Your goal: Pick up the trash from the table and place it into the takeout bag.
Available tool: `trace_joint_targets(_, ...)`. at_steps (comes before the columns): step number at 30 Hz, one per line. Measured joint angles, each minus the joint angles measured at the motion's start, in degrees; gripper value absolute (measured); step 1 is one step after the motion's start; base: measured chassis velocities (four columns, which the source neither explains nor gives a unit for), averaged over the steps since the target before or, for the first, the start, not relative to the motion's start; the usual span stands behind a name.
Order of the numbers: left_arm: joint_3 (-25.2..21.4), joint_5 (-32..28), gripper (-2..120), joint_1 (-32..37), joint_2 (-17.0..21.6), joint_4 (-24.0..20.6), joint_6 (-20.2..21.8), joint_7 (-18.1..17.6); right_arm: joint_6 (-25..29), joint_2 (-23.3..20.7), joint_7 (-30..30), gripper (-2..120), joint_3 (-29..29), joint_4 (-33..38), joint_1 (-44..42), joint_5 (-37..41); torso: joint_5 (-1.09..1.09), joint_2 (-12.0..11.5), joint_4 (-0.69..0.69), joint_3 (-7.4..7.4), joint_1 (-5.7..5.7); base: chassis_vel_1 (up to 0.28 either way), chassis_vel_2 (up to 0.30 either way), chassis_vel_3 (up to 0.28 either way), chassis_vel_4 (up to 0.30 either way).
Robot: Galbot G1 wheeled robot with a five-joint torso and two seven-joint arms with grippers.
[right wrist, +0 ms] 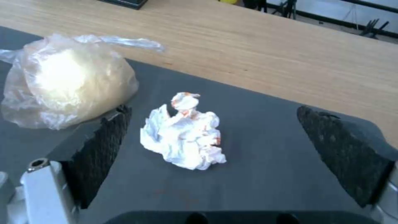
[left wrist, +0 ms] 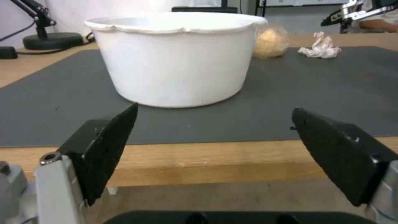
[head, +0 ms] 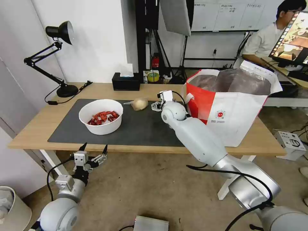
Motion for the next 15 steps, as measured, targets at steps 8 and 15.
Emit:
trace_joint_targets(8, 0.0, 0.02, 100, -0.02, 0.21, -0.03, -0.02, 0.0, 0.48, 0.28, -4.21, 100, -1.0, -2.97, 1.55, -1.12, 0.0, 0.0, 0.0, 0.0, 0.0, 0.0, 0.0, 0.0, 0.0)
trace_joint_targets(15, 0.35, -0.02, 100, -0.21, 0.4, 0.0, -0.02, 0.0, 1.85, -0.15, -8.39, 100, -1.8, -4.75, 2.2, -1.55, 0.0, 0.0, 0.0, 0.0, 0.0, 0.0, 0.0, 0.0, 0.0)
